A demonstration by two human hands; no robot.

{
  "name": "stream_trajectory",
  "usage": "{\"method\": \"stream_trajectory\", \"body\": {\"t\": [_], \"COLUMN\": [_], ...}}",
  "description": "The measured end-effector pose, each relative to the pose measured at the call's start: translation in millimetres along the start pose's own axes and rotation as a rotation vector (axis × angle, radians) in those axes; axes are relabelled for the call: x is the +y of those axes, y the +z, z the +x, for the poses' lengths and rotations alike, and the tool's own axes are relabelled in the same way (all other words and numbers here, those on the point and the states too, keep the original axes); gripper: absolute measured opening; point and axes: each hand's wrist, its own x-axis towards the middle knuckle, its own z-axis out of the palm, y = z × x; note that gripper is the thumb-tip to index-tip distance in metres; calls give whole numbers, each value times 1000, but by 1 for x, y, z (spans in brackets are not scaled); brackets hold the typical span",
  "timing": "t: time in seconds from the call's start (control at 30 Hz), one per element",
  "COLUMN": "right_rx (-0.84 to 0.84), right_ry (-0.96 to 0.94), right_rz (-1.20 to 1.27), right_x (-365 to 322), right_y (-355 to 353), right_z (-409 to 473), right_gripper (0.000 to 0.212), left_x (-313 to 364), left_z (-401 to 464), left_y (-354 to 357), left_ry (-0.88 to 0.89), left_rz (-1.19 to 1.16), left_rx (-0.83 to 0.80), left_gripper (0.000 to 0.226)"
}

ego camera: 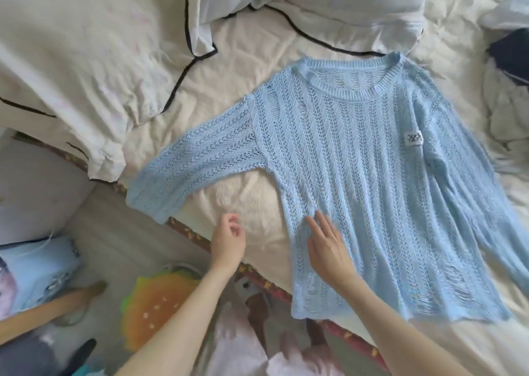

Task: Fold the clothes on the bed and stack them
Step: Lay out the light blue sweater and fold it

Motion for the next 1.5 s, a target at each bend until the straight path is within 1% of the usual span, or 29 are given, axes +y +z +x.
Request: {"method": "stream_trajectory", "body": {"t": [0.07,0.1,0.13,0.2,0.3,0.37,0.43,0.5,0.57,0.63,0.67,0.7,0.73,0.77,0.87,0.9,1.0,1.07,1.1,1.17,1.23,1.27,1.33,1.4,1.5], "right_rx": [18,31,49,105,216,306,382,415,378,290,252,214,177,154,112,100,83,93,131,244,345,380,435,469,441], "right_ry": [23,31,36,70,158,232,330,431,526,629,675,712,739,744,736,732,707,719,732,786,841,853,851,868,898], "right_rz": [44,52,53,40,39,62,51,37,70,227,337,426,467,454,271,276,498,540,582,745,892,924,913,871,802], "right_x": [15,24,35,61,107,141,176,214,250,281,292,301,306,311,322,324,329,334,336,342,353,358,366,370,371], "right_y": [-1,-2,-4,-9,-22,-35,-46,-56,-64,-67,-69,-70,-70,-71,-75,-77,-81,-81,-81,-82,-83,-83,-83,-80,-72], "right_z": [-19,-30,-40,-60,-87,-103,-115,-122,-123,-118,-115,-113,-111,-111,-114,-115,-115,-117,-118,-122,-128,-132,-139,-145,-149], "right_gripper": [51,50,49,44,35,32,32,35,44,51,49,41,30,24,26,27,31,28,21,10,9,9,10,12,21], "left_x": [-2,-3,-3,-1,-1,-2,-6,-15,-26,-35,-38,-41,-43,-46,-50,-50,-43,-39,-38,-39,-44,-47,-53,-58,-65], "left_z": [-21,-30,-37,-45,-52,-61,-75,-91,-106,-118,-123,-129,-133,-139,-154,-158,-165,-167,-169,-174,-178,-179,-182,-184,-181], "left_y": [34,47,57,71,85,96,111,131,148,159,161,161,158,154,141,138,136,137,136,134,127,123,118,117,120], "left_ry": [-50,-68,-89,-120,-113,-120,-173,-221,-263,-282,-278,-263,-241,-216,-168,-156,-117,-98,-90,-94,-114,-123,-141,-165,-228], "left_rz": [-11,-19,-39,-73,-60,-105,-182,-217,-209,-212,-218,-219,-207,-182,-116,-95,-44,-51,-59,-57,-22,-3,26,48,88], "left_rx": [-175,-235,-268,-274,-223,-207,-201,-166,-105,-7,48,101,150,193,277,298,378,395,378,345,388,421,449,437,395], "left_gripper": [19,21,22,22,20,21,25,29,26,25,25,24,22,21,24,23,17,21,25,29,31,33,33,27,24]}}
